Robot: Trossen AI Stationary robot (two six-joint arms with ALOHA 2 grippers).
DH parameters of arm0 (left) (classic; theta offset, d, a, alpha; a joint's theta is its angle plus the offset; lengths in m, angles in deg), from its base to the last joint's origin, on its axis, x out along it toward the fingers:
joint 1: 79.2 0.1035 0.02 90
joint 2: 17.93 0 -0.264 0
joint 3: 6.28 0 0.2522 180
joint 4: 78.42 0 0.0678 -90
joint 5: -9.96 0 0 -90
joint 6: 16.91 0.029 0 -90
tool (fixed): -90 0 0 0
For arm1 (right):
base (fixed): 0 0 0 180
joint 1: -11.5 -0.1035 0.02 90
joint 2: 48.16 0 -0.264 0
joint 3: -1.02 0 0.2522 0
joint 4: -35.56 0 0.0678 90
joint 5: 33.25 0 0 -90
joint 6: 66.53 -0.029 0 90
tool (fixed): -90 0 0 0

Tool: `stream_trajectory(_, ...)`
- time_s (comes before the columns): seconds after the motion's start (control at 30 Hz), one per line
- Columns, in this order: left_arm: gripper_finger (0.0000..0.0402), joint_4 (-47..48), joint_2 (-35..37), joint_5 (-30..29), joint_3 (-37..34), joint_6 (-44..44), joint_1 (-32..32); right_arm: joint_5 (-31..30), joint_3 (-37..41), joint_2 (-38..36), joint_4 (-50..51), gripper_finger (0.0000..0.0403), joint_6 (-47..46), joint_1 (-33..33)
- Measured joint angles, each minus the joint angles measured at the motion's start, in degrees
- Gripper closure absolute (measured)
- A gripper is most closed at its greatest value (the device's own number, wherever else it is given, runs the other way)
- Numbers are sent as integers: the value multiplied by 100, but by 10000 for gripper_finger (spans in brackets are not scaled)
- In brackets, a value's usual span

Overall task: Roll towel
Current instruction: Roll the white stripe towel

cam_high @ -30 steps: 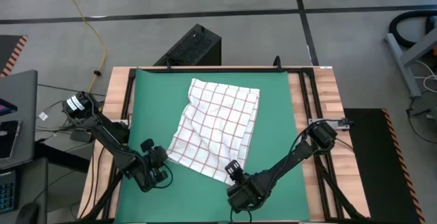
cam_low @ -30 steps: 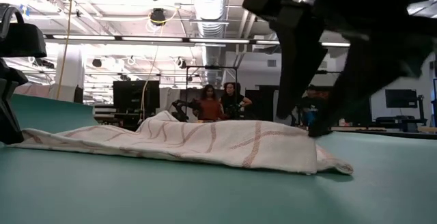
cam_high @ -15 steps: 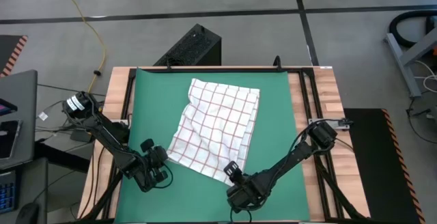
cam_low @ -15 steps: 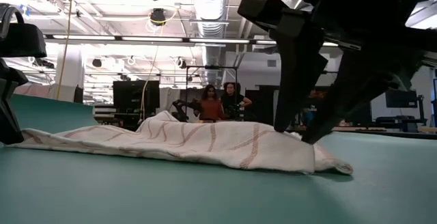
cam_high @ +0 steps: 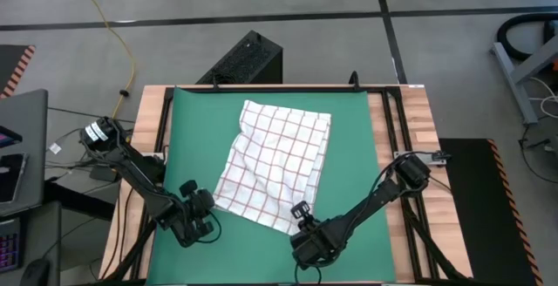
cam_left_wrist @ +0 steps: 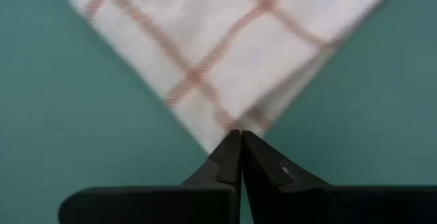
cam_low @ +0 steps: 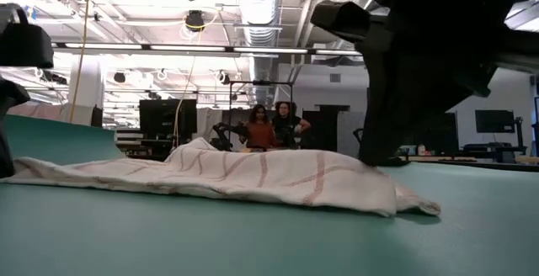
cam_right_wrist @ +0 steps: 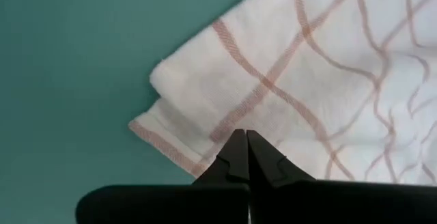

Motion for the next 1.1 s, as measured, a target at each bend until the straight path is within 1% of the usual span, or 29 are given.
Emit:
stream_trajectory(0.17,401,-30,0,-59,402,565,-2,-69,-2,-46,121,400,-373,78)
stream_trajectory(0.3,401,-54,0,-100,560,559,-2,-152,-2,-61,141,397,-608,87)
stream_trajectory(0.4,401,-403,0,-171,543,504,-48,-98,-2,-61,87,370,-601,71)
stream_trajectory(0.53,401,-927,0,-428,298,586,-90,415,-2,-62,-57,319,-88,7)
stream_trajectory(0.7,401,-964,-2,-608,148,474,-81,1025,-2,-63,-315,264,297,-53)
stream_trajectory(0.8,402,-972,-2,-693,103,400,-83,1097,-2,-63,-301,236,665,-49)
stream_trajectory(0.93,401,-970,-2,-730,85,260,-79,950,-2,-63,-306,219,863,-44)
stream_trajectory(1.1,401,-967,-2,-730,85,221,-79,821,-2,-63,-366,221,1295,18)
